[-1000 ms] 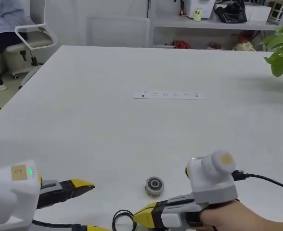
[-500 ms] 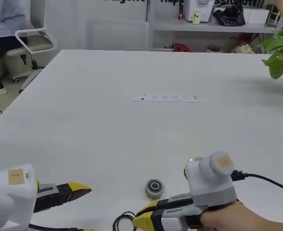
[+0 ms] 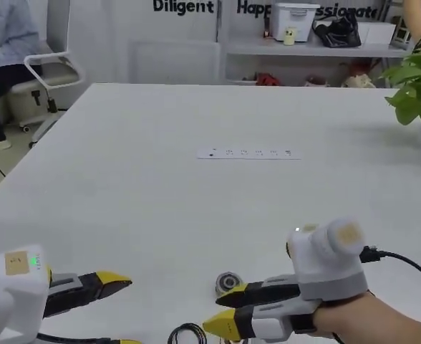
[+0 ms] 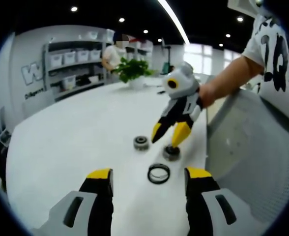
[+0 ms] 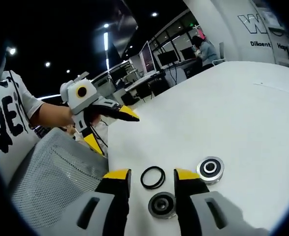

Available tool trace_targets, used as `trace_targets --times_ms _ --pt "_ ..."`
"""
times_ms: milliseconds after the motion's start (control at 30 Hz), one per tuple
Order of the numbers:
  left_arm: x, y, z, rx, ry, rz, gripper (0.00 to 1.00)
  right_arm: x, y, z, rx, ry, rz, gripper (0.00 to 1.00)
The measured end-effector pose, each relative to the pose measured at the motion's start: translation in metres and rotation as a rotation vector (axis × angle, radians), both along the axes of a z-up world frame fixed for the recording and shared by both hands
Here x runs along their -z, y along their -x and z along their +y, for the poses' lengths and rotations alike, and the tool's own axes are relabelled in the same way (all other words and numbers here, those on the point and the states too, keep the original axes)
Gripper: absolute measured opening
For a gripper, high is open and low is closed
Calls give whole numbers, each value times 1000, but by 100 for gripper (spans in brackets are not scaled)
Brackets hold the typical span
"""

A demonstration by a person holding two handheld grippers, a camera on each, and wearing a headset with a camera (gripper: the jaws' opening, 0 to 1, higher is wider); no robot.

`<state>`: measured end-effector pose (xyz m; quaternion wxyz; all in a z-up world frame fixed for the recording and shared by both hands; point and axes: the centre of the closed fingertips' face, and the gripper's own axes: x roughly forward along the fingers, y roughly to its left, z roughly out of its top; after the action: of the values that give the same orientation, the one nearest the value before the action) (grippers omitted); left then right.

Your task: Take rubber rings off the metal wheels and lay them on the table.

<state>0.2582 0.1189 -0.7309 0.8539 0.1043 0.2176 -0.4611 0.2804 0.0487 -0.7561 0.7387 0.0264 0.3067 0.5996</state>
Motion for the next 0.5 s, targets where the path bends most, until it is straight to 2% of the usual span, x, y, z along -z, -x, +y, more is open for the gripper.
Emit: trace_targets --times_ms 233,500 --pt "-4 0 -2 10 0 -7 60 -14 -5 -14 20 -2 -63 42" --pt "-9 -2 -3 13 7 -14 61 -27 -16 -47 73 13 -121 52"
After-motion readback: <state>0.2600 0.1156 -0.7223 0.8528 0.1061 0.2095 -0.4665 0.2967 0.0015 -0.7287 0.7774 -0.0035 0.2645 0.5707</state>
